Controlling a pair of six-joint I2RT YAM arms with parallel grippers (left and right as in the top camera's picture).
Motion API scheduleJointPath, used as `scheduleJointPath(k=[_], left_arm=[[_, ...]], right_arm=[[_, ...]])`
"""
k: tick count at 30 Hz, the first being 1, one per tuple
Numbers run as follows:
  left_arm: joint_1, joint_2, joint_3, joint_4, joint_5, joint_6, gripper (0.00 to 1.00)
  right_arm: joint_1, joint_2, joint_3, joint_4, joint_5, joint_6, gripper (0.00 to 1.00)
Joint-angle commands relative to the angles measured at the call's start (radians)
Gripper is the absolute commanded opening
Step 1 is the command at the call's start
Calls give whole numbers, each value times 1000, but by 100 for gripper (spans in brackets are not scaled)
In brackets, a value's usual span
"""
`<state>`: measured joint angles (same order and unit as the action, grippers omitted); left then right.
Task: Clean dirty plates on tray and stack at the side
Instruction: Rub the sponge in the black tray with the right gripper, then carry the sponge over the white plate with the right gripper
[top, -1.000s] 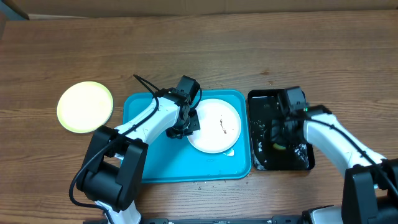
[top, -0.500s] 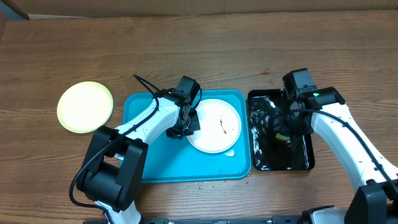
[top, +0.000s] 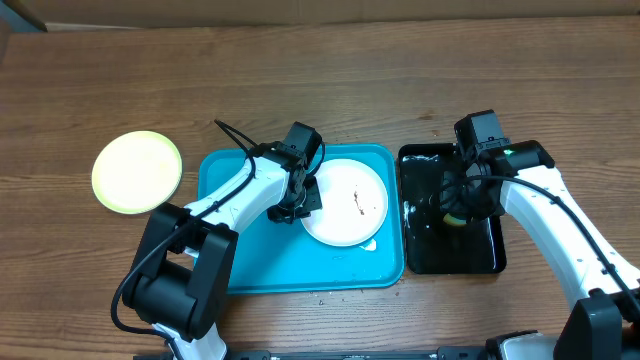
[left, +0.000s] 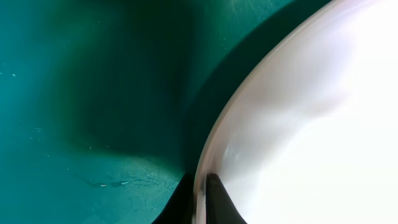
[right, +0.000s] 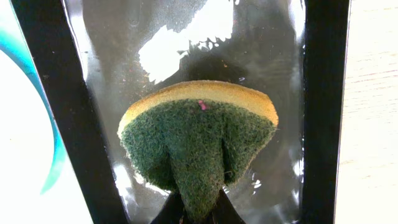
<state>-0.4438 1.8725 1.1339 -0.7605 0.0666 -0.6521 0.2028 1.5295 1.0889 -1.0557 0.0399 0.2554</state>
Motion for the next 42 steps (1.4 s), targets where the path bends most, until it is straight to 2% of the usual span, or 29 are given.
scheduleJointPath(k=[1,4,7,10,14,16,17,18,22,25,27,31,37,42], left_arm=[[-16,91,-68,1,-51,1,4],[-16,91,-68,2,-48,0,4],[-16,91,-68,2,-43,-6,4],[-14,91,-67,3,-49,-5,21],[0,91,-53,-1,-80,34,27],[18,91,-40,-2,-89,48,25],[26,91,-37,0,-89,47,17],[31,91,-36,3,-87,46,4],[29,91,-40,6,-66,20,4],[10,91,-51,18,-31,8,4],[-6,91,-56,27,-29,8,4],[-24,91,-58,33,-19,8,4],[-31,91,-59,33,-18,8,4],[-31,91,-59,40,-18,-8,4]], right_arm=[[-1,-14,-5,24,-60,3,4],[-1,-14,-5,61,-166,-2,4],[-1,-14,-5,60,-167,29,4],[-1,-14,-5,47,-145,55,4],[-1,-14,-7,43,-142,51,4],[-1,-14,-10,44,-114,52,4],[-1,-14,-10,43,-92,52,4],[-1,-14,-12,44,-66,53,4],[-1,-14,-37,67,41,59,4],[-1,-13,-62,83,32,58,4],[-1,-13,-64,92,-8,47,4],[-1,-13,-45,127,-259,-57,4],[12,-19,62,106,-451,-59,4],[108,-8,64,161,-367,-49,4]])
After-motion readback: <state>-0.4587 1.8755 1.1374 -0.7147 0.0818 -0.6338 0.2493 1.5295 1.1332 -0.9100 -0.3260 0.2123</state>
